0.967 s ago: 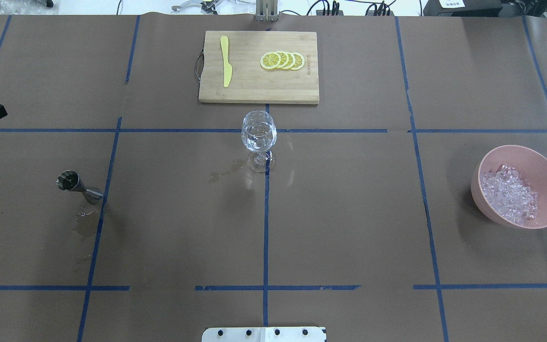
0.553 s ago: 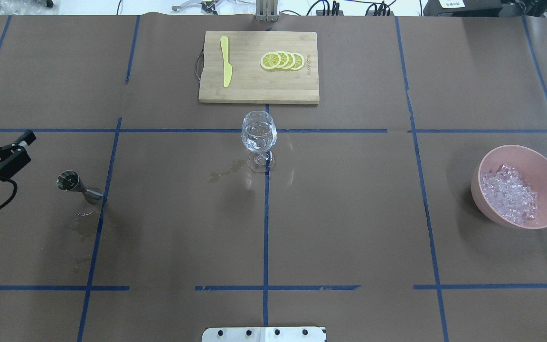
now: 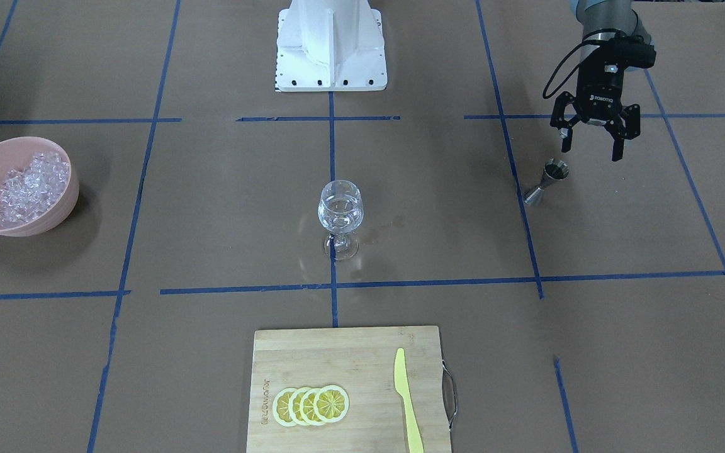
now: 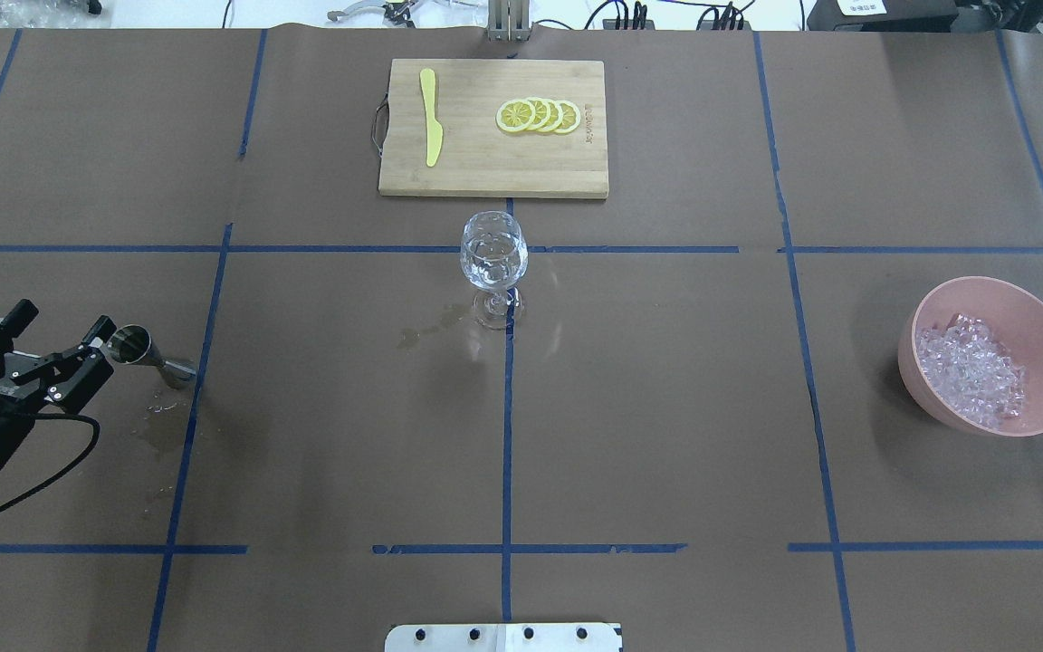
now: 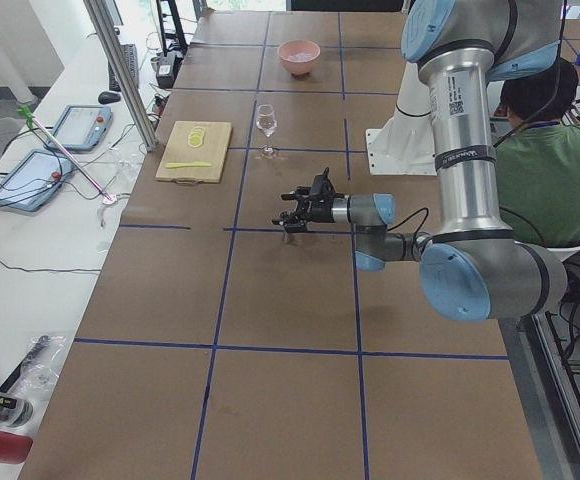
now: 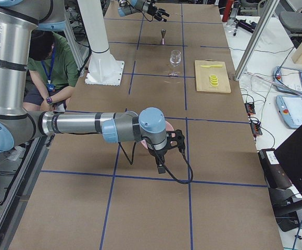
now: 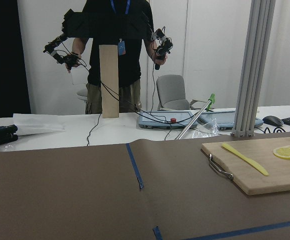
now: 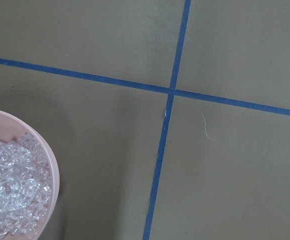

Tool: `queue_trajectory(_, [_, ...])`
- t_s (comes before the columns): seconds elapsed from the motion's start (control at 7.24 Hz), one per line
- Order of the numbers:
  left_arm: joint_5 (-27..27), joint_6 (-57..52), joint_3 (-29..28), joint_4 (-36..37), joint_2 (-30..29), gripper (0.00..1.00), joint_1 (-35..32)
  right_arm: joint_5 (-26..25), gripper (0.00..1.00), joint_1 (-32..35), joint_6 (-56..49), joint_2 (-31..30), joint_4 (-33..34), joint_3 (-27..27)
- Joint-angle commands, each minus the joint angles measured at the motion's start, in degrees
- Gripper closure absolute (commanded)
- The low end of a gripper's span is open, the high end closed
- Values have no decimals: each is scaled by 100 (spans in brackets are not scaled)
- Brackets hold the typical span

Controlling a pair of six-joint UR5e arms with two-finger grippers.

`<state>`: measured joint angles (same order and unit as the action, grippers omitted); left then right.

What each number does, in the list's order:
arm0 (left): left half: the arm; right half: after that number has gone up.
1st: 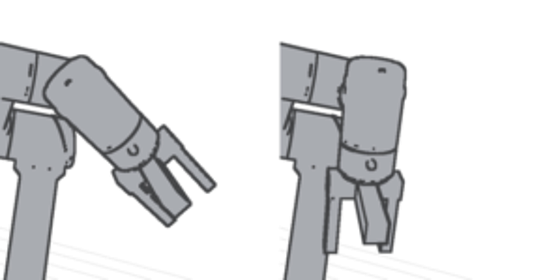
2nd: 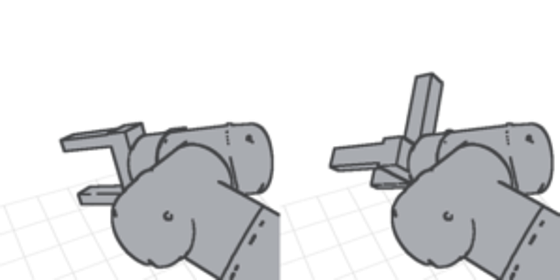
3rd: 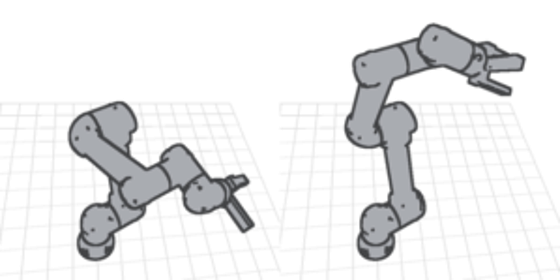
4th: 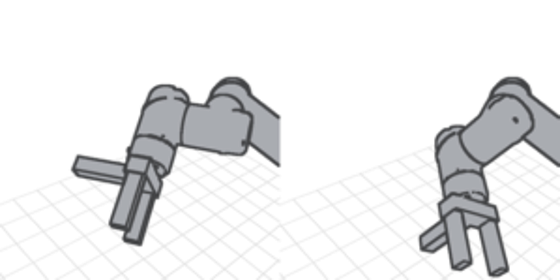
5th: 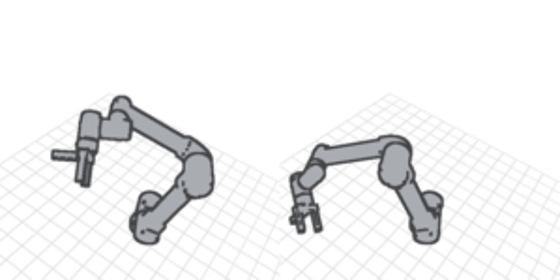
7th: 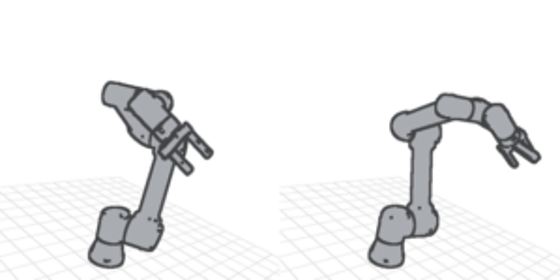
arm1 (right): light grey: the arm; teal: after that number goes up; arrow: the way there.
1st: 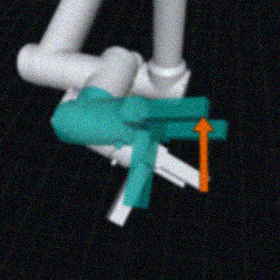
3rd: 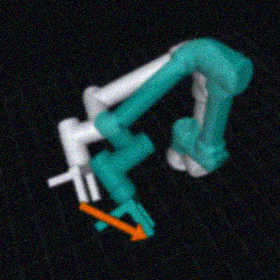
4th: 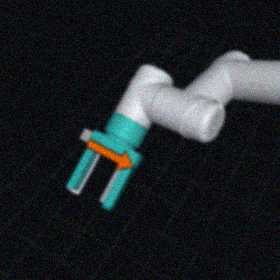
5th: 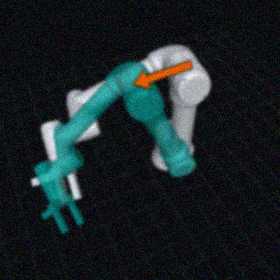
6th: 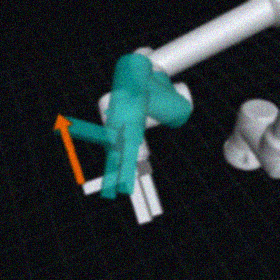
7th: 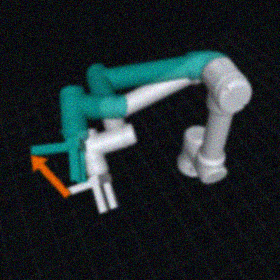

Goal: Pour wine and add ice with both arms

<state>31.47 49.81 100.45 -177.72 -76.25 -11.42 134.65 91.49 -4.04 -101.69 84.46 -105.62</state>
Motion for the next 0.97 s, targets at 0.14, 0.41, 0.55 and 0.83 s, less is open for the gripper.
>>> queue_trajectory(0.14, [-176,11,-490,10,-451,0,246,0,0,0,-9,0,0,6])
queue_trajectory(0.41, [-352,29,-692,1,-505,0,395,0,0,0,-9,0,0,6])
queue_trajectory(0.55, [-352,142,-902,1,-601,0,404,0,0,0,-9,0,0,15])
queue_trajectory(0.83, [-352,170,-1272,-8,-874,0,404,0,0,0,-9,-9,0,24])
